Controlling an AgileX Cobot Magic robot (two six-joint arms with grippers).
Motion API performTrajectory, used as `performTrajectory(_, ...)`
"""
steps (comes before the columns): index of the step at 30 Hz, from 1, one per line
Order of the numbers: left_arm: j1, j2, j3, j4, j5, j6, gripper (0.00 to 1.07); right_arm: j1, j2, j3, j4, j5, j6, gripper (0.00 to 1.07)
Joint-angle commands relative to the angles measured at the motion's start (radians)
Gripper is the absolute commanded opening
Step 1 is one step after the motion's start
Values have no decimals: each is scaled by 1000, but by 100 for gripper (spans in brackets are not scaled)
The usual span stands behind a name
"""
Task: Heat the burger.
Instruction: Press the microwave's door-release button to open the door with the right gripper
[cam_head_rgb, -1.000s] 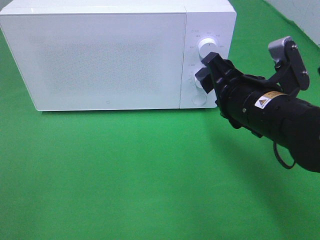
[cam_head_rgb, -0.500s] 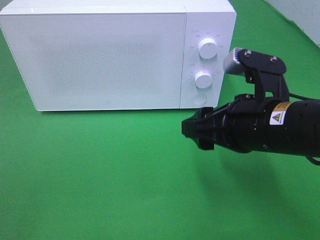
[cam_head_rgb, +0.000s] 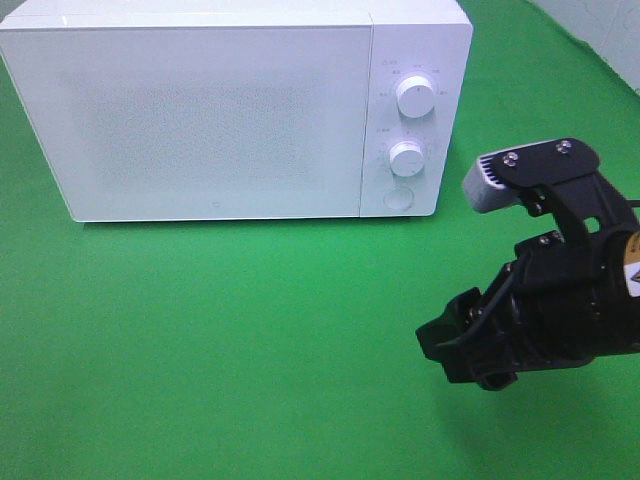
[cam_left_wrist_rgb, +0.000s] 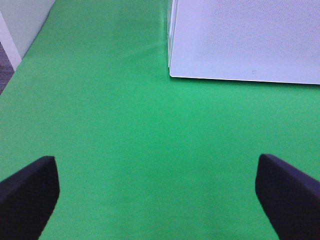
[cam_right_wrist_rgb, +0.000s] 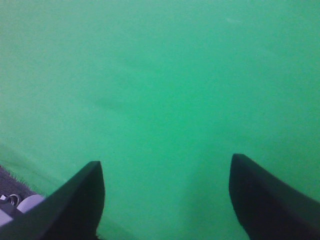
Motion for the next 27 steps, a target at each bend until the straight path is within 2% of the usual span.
performTrajectory(1, -5, -7, 3, -8, -6, 0, 100, -7, -98, -7, -17, 78, 0, 68)
performTrajectory(8, -5, -7, 3, -8, -6, 0, 100, -7, -207, -48, -18, 187, 4, 68)
performTrajectory(10, -5, -7, 3, -8, -6, 0, 100, -7, -255, -51, -26, 213, 4, 68)
performTrajectory(12, -5, -7, 3, -8, -6, 0, 100, -10, -373, -51, -55, 272, 31, 68)
performTrajectory(15, -5, -7, 3, -8, -6, 0, 100, -23, -401, -51, -56, 289, 39, 68)
performTrajectory(16, -5, -7, 3, -8, -6, 0, 100, -76, -445, -51, -54, 329, 60, 68)
performTrajectory(17, -5, -7, 3, -8, -6, 0, 100, -76, -445, -51, -54, 329, 60, 68)
performTrajectory(18, -5, -7, 3, -8, -6, 0, 100, -144, -492, -51, -54, 371, 64, 68)
performTrajectory(19, -5, -7, 3, -8, -6, 0, 100, -144, -492, -51, -54, 371, 64, 68)
performTrajectory(20, -5, -7, 3, -8, -6, 0, 100, -222, -543, -51, -54, 413, 63, 68)
performTrajectory(21, -5, -7, 3, -8, -6, 0, 100, -222, -543, -51, -54, 413, 63, 68)
performTrajectory(23, -5, -7, 3, -8, -6, 0, 100, -344, -639, -51, -54, 471, 63, 68)
performTrajectory(27, -5, -7, 3, -8, -6, 0, 100, -411, -713, -51, -57, 531, 62, 68)
